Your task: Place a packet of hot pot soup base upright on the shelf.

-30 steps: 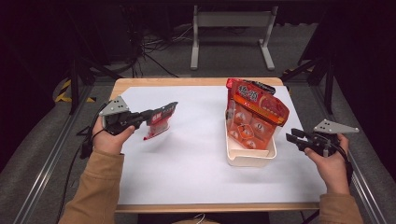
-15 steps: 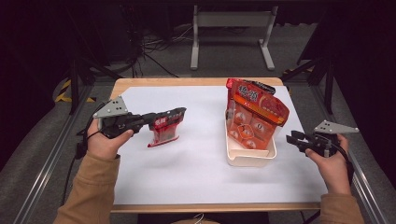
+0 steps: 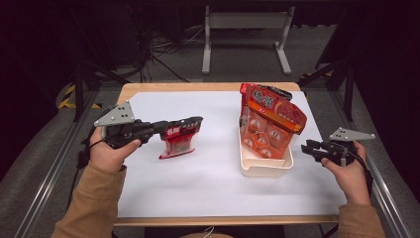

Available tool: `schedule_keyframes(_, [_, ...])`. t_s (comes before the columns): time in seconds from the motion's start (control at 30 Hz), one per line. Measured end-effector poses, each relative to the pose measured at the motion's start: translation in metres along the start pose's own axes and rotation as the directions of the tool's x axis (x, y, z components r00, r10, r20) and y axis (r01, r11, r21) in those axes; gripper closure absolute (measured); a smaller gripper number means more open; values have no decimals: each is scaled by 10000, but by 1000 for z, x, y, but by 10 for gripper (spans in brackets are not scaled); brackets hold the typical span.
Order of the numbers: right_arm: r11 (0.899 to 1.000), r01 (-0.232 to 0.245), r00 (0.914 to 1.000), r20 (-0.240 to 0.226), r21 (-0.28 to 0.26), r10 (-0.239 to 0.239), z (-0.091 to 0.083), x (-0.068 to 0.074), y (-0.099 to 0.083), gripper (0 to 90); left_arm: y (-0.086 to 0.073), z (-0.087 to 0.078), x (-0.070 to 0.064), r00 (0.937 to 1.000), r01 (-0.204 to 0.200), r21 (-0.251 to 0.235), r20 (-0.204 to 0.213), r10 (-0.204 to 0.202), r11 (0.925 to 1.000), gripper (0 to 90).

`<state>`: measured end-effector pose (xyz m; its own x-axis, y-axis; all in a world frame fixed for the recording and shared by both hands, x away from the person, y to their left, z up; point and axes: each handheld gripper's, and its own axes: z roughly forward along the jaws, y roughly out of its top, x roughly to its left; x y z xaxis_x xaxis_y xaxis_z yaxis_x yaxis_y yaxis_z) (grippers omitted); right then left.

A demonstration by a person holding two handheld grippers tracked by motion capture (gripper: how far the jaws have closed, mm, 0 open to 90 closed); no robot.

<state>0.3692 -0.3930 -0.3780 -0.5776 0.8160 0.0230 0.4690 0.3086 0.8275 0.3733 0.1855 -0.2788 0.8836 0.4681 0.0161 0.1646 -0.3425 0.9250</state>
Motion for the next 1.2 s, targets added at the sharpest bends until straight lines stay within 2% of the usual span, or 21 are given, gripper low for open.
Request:
schedule_keyframes(0.33, [10000,27,10000,20,48,-27,0,-1,-1,641,21,19,-14,9983,-335,-189,471,343,9993,900])
schedule_keyframes(0.57, [10000,39,10000,58,5,-39,-2,-2,-2,640,35,37,-25,9942,-460,-445,949,501,9979,900])
schedule_keyframes(0.77, [10000,66,10000,63,-32,-65,-3,-2,-1,640,44,52,-32,9910,-641,-617,1139,708,9960,900])
schedule_keyframes(0.9, [10000,61,9999,86,-40,-61,-4,-3,-1,640,50,59,-36,9896,-598,-863,1255,703,9945,900])
schedule_keyframes(0.97, [10000,52,10000,82,-42,-52,-4,-4,-1,640,52,64,-38,9885,-452,-1003,1394,590,9939,900])
schedule_keyframes(1.2, [9999,85,9999,64,-95,-85,-5,-4,0,639,59,78,-47,9842,-559,-1107,1613,734,9923,900])
